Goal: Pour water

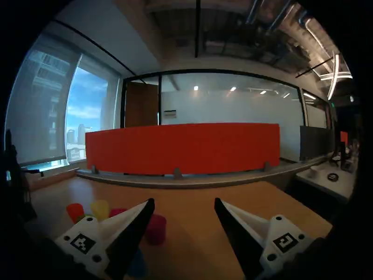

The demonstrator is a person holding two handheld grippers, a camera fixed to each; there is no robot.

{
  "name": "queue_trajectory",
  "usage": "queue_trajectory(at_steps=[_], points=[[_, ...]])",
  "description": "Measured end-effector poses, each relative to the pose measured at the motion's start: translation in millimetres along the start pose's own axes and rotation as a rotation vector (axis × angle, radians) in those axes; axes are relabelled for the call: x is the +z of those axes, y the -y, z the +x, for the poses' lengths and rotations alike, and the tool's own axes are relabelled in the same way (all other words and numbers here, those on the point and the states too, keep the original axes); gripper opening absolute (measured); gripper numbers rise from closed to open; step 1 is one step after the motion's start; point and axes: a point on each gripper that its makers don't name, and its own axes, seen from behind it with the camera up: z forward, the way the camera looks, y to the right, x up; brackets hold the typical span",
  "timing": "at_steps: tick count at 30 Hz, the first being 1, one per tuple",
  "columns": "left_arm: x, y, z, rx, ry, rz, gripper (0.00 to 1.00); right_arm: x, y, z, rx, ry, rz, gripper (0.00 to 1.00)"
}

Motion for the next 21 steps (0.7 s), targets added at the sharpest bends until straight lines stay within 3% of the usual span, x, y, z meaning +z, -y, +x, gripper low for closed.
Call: queue_trajectory(at_steps=[5, 15, 21], points=[[4.1, -9.6, 10, -0.002, 0.012, -0.028, 0.85, 7.2, 4, 22, -0.008, 0.013, 0.021, 0.99], [13.2, -24.5, 57, 0.038, 0.022, -0.089, 0.85, 18.0, 14, 72, 0.013, 0.008, 0.085, 0.99], [19.0, -27.3, 88, 0.027, 0.021, -0.123, 0.85, 19.3, 15, 91, 0.028, 0.016, 0.103, 0.99]])
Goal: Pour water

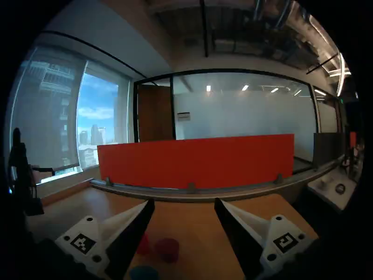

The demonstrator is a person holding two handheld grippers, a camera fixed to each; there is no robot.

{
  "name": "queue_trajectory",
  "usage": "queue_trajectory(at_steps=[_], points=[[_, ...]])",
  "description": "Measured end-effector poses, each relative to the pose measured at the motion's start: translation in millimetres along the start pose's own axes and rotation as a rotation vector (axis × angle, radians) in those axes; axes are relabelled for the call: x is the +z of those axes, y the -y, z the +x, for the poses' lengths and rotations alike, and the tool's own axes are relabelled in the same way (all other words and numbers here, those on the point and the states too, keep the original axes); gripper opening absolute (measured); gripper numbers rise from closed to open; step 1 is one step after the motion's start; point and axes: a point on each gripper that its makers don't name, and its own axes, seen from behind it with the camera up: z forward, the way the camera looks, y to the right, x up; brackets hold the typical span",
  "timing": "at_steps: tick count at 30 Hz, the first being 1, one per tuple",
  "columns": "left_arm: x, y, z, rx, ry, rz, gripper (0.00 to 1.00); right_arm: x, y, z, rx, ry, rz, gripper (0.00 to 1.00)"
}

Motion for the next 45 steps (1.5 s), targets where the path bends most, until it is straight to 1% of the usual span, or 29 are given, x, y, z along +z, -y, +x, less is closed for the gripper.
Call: queue_trajectory(at_steps=[3, 6, 11, 14, 17, 21, 30, 33, 38, 45], points=[[1.4, -1.6, 11, -0.009, 0.002, -0.019, 0.85, -0.7, 0, 10, 0.009, 0.0, 0.008, 0.99], [2.6, -3.7, 17, -0.011, 0.009, -0.033, 0.85, -1.3, -2, 17, 0.008, -0.002, 0.012, 0.99], [4.0, -15.9, 16, -0.012, 0.026, -0.079, 0.85, -1.3, -3, 15, -0.01, 0.009, 0.023, 0.99], [5.4, -26.0, 12, -0.028, 0.042, -0.12, 0.85, -0.7, 2, 14, -0.015, 0.019, 0.049, 0.99], [5.8, -35.9, 13, -0.047, 0.048, -0.167, 0.85, -0.8, 11, 16, -0.021, 0.02, 0.092, 0.99], [4.0, -49.4, 17, -0.065, 0.041, -0.233, 0.85, -1.6, 22, 17, -0.026, 0.021, 0.154, 0.99], [-7.4, -81.3, 30, -0.077, 0.024, -0.394, 0.85, -8.5, 51, 18, -0.015, 0.036, 0.316, 0.99], [-9.8, -89.2, 32, -0.082, 0.018, -0.434, 0.85, -11.2, 59, 18, -0.003, 0.038, 0.359, 0.99], [-10.0, -97.4, 32, -0.08, 0.019, -0.477, 0.85, -13.4, 66, 21, 0.004, 0.036, 0.402, 0.99], [-10.9, -108.3, 28, -0.068, 0.03, -0.534, 0.85, -15.5, 75, 19, -0.018, 0.057, 0.441, 0.99]])
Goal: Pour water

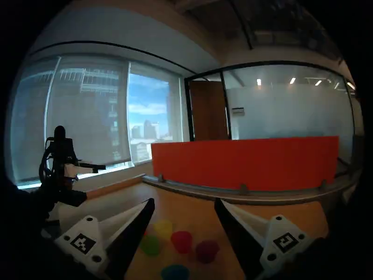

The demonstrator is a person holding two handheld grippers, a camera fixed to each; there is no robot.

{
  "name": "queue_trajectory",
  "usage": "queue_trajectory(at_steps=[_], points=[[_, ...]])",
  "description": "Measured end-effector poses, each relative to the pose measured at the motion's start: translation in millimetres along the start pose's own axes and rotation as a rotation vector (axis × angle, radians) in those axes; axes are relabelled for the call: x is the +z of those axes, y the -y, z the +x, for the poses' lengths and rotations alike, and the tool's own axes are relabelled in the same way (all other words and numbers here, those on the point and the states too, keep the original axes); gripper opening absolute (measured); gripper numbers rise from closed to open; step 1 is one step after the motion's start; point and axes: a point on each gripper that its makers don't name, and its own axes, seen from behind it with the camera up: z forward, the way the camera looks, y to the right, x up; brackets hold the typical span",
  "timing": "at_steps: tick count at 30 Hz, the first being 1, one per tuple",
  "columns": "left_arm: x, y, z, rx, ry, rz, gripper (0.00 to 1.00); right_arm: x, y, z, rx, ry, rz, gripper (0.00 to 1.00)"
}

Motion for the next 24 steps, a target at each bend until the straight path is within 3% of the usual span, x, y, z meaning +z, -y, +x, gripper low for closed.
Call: queue_trajectory(at_steps=[14, 24], points=[[4.9, -12.9, -22, 0.025, 0.086, -0.076, 0.85, -2.4, 23, -27, -0.07, 0.129, 0.071, 0.99], [8.3, -19.9, -43, 0.073, 0.154, -0.118, 0.85, -4.6, 24, -46, -0.095, 0.199, 0.086, 0.99]])
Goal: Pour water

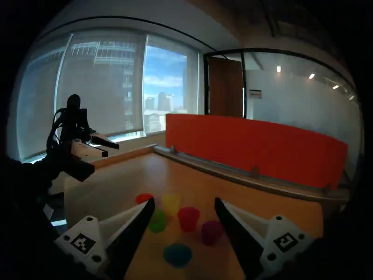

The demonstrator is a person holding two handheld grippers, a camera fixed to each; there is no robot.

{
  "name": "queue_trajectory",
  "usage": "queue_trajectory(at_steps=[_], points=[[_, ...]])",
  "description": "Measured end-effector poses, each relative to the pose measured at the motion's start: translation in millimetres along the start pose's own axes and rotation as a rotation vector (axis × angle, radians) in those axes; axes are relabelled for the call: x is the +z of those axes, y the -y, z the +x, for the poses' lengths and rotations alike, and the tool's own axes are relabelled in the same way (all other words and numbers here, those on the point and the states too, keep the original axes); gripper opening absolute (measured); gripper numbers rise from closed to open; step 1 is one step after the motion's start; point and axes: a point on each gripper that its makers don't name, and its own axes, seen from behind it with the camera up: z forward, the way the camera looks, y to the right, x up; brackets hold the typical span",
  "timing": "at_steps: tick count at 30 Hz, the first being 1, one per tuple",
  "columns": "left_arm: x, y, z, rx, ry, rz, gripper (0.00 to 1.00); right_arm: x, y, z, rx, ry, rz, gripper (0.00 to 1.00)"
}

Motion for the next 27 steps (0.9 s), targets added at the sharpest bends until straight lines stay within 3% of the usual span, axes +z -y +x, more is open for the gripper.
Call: queue_trajectory(at_steps=[27], points=[[30.1, -10.5, -72, 0.076, 0.172, -0.037, 0.85, 11.9, 3, -70, -0.011, 0.138, 0.021, 0.99]])
